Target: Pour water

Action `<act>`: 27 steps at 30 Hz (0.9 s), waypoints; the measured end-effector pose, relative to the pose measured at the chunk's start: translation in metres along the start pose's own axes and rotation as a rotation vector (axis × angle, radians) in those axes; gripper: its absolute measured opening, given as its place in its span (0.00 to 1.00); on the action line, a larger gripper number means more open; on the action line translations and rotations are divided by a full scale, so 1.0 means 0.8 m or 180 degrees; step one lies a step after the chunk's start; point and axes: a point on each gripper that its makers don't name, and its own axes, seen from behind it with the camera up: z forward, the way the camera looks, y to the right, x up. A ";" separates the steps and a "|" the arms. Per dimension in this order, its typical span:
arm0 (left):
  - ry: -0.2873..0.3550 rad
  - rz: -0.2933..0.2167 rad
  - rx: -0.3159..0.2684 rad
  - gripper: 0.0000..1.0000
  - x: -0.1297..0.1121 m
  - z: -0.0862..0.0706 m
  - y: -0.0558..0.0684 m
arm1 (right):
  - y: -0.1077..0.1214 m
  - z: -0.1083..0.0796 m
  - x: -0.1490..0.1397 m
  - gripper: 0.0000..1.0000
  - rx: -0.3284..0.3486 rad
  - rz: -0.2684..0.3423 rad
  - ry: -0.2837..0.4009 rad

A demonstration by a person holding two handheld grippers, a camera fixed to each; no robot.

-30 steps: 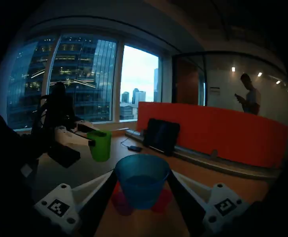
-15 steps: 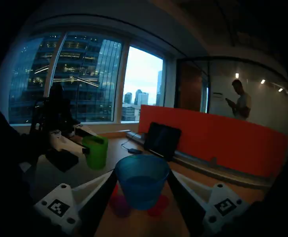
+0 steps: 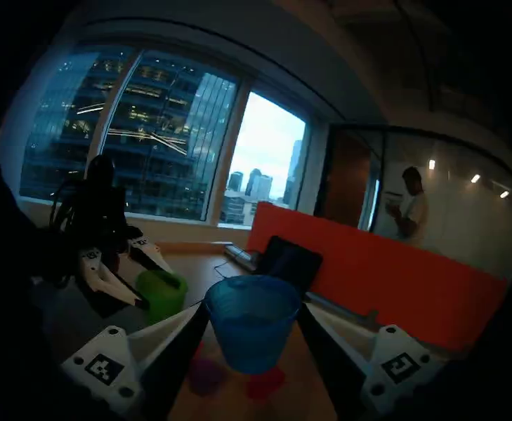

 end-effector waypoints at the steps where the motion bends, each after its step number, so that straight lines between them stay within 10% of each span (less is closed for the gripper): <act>1: -0.0001 0.0002 -0.0010 0.88 -0.001 0.001 0.003 | 0.001 0.000 0.003 0.92 -0.0003 -0.0050 0.0008; 27: -0.0020 0.0034 -0.0234 0.88 -0.011 0.029 0.055 | 0.031 0.013 0.070 0.91 -0.0162 -0.1375 0.0136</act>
